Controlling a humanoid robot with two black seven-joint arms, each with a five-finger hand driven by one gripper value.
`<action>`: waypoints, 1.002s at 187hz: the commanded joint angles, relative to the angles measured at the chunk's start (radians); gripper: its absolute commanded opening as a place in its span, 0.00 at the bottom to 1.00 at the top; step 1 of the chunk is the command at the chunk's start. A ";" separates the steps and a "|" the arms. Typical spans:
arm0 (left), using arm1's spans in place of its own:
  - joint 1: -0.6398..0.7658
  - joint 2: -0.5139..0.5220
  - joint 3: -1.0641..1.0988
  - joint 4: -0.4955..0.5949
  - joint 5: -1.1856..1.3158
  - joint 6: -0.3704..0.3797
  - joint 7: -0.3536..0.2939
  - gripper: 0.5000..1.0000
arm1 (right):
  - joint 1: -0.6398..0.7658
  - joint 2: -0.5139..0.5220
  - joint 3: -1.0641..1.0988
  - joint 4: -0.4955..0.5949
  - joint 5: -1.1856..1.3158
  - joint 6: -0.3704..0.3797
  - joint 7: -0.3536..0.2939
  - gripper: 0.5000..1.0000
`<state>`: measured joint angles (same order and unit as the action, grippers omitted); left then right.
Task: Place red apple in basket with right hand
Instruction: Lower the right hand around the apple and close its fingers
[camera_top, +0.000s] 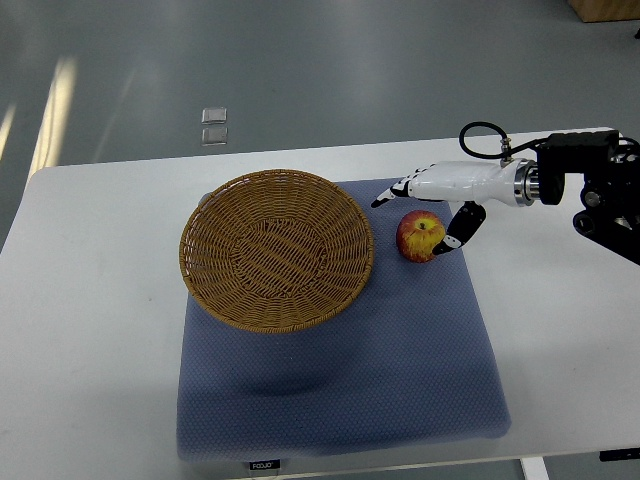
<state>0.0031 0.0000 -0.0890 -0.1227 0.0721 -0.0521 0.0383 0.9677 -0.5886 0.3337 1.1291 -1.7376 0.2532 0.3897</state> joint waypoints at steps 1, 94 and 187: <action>0.000 0.000 0.000 0.000 0.000 0.000 0.000 1.00 | 0.006 0.013 -0.035 -0.031 -0.011 -0.025 0.000 0.83; 0.000 0.000 0.000 0.000 0.000 0.000 0.000 1.00 | 0.006 0.102 -0.102 -0.143 -0.050 -0.092 -0.002 0.83; 0.000 0.000 0.000 0.000 0.000 0.000 0.000 1.00 | 0.006 0.107 -0.120 -0.172 -0.054 -0.101 0.003 0.65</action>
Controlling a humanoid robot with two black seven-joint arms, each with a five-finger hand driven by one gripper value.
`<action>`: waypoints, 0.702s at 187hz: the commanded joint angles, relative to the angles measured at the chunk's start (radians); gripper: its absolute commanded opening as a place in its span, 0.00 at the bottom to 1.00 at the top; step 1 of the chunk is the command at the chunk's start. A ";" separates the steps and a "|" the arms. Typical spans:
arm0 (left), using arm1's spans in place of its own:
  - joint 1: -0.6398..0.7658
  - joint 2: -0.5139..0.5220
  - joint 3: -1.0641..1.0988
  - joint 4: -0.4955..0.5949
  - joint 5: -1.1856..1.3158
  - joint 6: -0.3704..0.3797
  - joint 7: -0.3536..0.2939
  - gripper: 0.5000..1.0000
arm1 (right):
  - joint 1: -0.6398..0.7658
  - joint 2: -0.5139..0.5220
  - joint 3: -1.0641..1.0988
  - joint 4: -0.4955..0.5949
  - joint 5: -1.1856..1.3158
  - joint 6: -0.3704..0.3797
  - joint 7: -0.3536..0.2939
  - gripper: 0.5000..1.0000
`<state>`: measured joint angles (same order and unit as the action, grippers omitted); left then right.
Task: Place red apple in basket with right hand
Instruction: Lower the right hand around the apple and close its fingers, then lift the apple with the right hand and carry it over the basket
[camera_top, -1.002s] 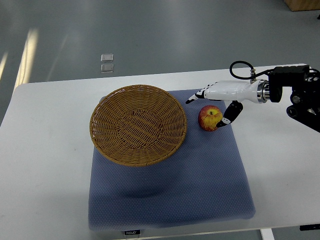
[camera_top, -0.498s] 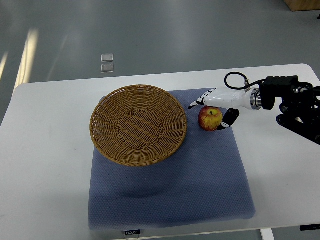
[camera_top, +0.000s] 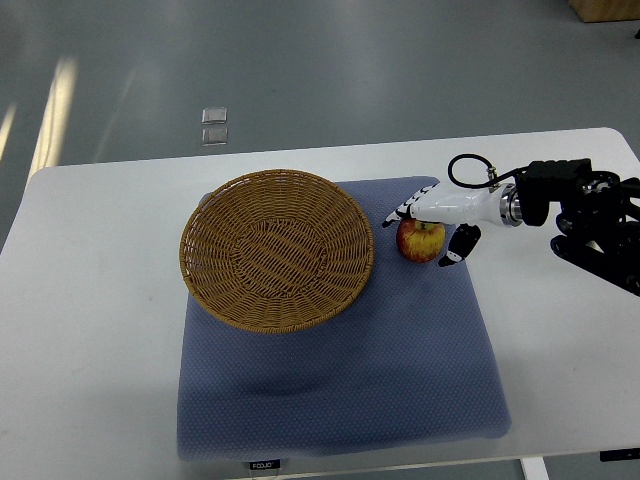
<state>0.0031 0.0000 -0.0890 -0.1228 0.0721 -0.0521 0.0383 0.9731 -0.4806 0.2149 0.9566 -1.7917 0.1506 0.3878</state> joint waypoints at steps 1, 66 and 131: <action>0.000 0.000 0.000 0.000 0.000 0.000 0.000 1.00 | 0.001 -0.001 -0.002 0.001 0.000 0.001 0.005 0.65; 0.000 0.000 0.000 0.000 0.000 0.000 0.000 1.00 | 0.006 -0.001 -0.008 0.001 0.000 0.001 0.008 0.43; 0.000 0.000 0.000 0.000 0.000 0.000 0.000 1.00 | 0.096 -0.016 0.001 -0.001 0.003 0.000 0.009 0.43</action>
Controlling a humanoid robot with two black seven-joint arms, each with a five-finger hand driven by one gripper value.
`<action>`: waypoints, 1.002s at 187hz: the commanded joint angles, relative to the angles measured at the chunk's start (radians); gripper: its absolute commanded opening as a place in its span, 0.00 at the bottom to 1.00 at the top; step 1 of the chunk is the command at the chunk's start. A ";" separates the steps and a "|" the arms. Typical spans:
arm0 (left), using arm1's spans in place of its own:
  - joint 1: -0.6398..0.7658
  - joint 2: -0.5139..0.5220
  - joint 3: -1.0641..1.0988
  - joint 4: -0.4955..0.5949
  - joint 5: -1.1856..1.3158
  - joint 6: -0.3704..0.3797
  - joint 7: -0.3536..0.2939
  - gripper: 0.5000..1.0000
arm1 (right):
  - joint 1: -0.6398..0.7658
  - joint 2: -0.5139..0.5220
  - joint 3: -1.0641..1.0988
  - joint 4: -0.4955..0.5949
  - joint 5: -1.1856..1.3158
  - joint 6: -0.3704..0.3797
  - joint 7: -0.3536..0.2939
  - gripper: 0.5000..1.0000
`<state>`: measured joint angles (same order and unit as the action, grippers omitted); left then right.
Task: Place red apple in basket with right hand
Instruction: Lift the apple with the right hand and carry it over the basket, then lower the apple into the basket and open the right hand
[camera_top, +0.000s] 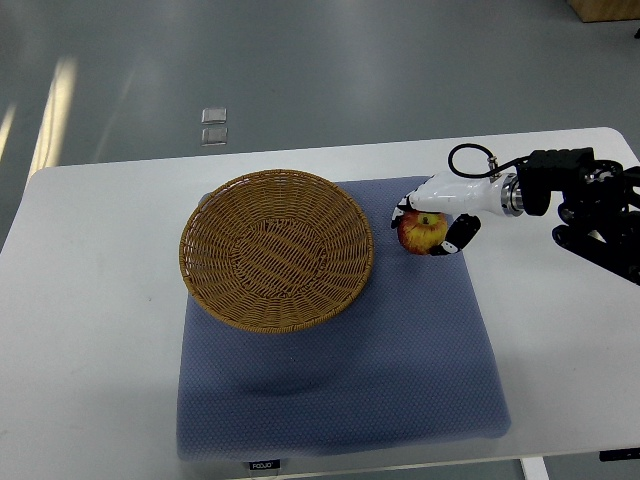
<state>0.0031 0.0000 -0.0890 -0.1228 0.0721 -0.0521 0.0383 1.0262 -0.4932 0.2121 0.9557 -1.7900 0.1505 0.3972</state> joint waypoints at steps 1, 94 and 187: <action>0.000 0.000 0.000 0.000 0.000 0.000 0.000 1.00 | 0.043 -0.004 0.004 0.000 0.001 0.000 0.000 0.43; 0.000 0.000 0.000 0.000 0.000 0.000 0.000 1.00 | 0.179 0.153 0.012 0.032 0.012 0.000 -0.001 0.45; 0.000 0.000 0.000 0.000 0.000 0.000 0.000 1.00 | 0.089 0.283 -0.025 0.018 -0.002 0.000 -0.012 0.49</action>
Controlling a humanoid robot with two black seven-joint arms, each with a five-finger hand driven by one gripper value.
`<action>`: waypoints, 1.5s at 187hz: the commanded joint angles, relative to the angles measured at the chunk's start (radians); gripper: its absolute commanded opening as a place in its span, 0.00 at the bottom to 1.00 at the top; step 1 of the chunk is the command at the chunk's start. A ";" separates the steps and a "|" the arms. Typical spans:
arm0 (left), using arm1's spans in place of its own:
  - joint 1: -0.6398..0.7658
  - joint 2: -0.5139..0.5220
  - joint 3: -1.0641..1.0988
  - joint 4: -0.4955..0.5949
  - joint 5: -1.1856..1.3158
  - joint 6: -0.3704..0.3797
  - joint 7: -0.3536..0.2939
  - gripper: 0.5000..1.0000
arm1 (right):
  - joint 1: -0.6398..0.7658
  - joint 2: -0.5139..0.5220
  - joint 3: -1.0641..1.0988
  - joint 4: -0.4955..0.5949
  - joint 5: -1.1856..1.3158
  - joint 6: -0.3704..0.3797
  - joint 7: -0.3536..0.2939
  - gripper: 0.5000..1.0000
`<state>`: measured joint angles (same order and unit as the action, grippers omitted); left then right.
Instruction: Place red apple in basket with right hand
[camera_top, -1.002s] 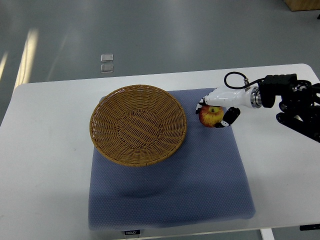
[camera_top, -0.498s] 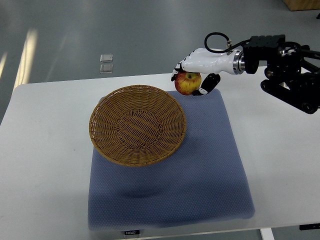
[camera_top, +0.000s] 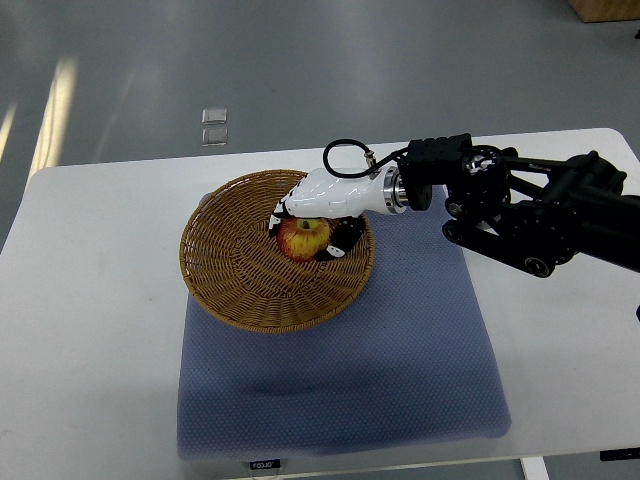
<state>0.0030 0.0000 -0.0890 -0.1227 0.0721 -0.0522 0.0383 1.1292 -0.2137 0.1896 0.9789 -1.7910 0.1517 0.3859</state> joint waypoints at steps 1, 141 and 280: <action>0.000 0.000 0.000 0.000 0.000 0.000 0.000 1.00 | -0.014 0.002 -0.002 -0.005 -0.001 -0.003 -0.001 0.49; 0.000 0.000 0.000 0.000 0.000 0.000 0.000 1.00 | -0.020 -0.007 0.005 -0.005 0.007 -0.004 -0.001 0.72; 0.000 0.000 0.000 0.000 0.000 0.000 0.000 1.00 | -0.046 -0.147 0.237 -0.068 0.153 -0.006 0.004 0.83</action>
<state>0.0028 0.0000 -0.0890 -0.1228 0.0721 -0.0521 0.0383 1.1078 -0.3404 0.3824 0.9481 -1.7280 0.1456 0.3896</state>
